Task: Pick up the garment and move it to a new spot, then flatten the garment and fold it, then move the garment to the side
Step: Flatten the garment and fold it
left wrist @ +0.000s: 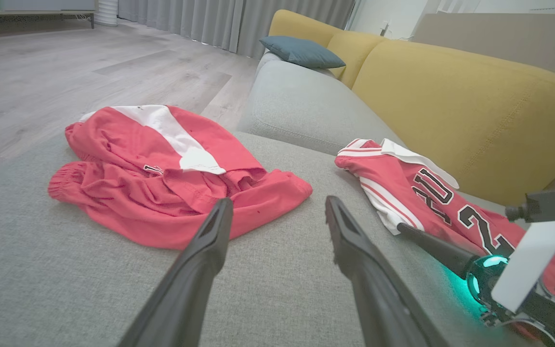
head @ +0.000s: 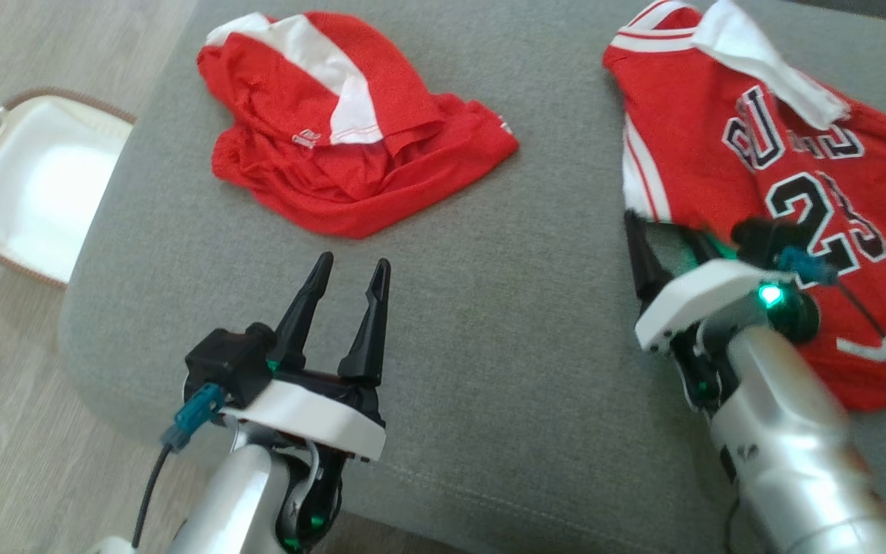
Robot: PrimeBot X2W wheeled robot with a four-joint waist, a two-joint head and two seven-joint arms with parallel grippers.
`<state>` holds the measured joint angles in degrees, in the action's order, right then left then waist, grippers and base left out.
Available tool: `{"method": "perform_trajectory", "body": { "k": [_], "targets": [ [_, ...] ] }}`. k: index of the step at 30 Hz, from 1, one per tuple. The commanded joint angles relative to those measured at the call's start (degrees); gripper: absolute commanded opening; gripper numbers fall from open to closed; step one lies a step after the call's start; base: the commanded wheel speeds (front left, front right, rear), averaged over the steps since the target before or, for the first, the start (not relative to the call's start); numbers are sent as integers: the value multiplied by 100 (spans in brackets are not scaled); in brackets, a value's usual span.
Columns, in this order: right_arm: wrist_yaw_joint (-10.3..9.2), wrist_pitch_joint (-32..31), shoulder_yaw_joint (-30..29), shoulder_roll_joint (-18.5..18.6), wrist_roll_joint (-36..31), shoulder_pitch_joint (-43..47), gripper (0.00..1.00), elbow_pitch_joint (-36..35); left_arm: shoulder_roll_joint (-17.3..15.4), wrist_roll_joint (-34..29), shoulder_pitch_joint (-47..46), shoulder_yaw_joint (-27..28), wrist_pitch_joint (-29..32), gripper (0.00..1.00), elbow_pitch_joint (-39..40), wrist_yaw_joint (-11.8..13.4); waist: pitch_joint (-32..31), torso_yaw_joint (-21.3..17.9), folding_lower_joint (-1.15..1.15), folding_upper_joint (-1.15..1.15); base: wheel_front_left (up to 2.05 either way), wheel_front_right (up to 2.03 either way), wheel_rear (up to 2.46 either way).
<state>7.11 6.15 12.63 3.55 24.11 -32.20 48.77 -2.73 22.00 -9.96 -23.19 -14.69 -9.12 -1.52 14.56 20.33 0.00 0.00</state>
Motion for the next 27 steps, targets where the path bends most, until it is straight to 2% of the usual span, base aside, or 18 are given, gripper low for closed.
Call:
{"method": "perform_trajectory", "body": {
  "k": [1, 6, 7, 8, 12, 16, 23, 27],
  "targets": [
    [37, 97, 99, -67, 56, -216, 100, 50, -15, 52, -247, 167, -30, 100, 237, 23, 92, 90, 0, 0, 0, 0, 0],
    [37, 290, 96, -67, 117, -628, 100, 480, -15, 86, -286, 149, -30, 100, 263, 47, 179, 142, 0, 0, 0, 0, 0],
    [37, 338, 96, -68, 114, -698, 34, 564, -15, 89, -291, 151, -30, 100, 265, 53, 187, 140, 0, 0, 0, 0, 0],
    [37, 403, 132, -68, 94, -761, 0, 621, -15, 89, -294, 154, -30, 100, 264, 61, 188, 133, 0, 0, 0, 0, 0],
    [37, 609, 505, -68, 206, -834, 0, 591, -15, 60, -279, 218, -31, 100, 235, 83, 122, -7, 0, 0, 0, 0, 0],
    [37, 747, 985, -68, 515, -668, 0, 246, -15, 1, -239, 292, -31, 100, 192, 53, -35, -267, 0, 0, 0, 0, 0],
    [37, 545, 2242, -68, 1491, -76, 0, -1106, -15, -90, -179, 370, -31, 100, 130, 3, -352, -772, 0, 0, 0, 0, 0],
    [37, 202, 2623, 87, 2045, 262, 0, -1997, -15, -110, -114, 378, -31, 100, 104, 4, -508, -922, 0, 0, 0, 0, 0]
  ]
}}
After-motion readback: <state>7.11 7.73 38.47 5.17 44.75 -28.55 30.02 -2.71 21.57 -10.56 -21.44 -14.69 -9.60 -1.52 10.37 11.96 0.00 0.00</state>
